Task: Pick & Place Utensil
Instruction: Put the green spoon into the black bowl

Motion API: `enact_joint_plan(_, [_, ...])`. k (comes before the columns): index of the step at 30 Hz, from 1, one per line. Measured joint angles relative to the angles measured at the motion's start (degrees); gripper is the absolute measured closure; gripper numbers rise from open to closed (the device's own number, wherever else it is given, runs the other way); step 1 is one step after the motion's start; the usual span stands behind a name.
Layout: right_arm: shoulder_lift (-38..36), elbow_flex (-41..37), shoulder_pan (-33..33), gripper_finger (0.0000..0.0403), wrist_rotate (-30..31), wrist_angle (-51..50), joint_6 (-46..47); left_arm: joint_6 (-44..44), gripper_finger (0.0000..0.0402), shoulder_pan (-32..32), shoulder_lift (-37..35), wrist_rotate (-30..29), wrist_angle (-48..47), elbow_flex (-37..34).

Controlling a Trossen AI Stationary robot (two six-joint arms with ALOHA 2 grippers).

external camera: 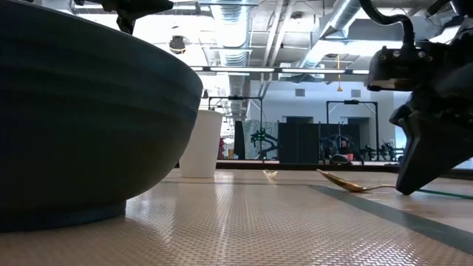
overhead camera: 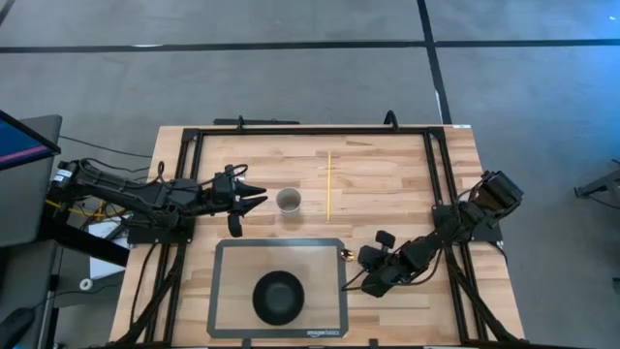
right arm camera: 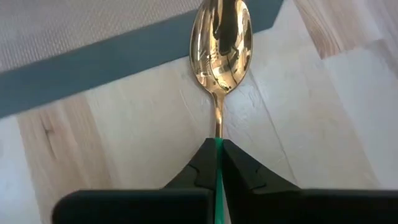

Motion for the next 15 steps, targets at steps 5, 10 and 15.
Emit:
enact_joint_plan(5, [-1.55, 1.70, -0.71, 0.0397, -0.91, -1.07, -5.89, -0.02, 0.0308, 0.02, 0.01, 0.00, 0.01, 0.00])
enact_joint_plan(10, [-6.52, 5.76, -2.29, 0.0399, -1.45, -0.12, -13.73, -0.02, 0.0308, 0.02, 0.01, 0.04, 0.02, 0.00])
enact_joint_plan(15, [-7.52, 10.76, -5.54, 0.0400, -6.28, 6.77, -21.36, 1.14, 0.0308, -0.23, 0.46, 11.89, -1.66, -0.10])
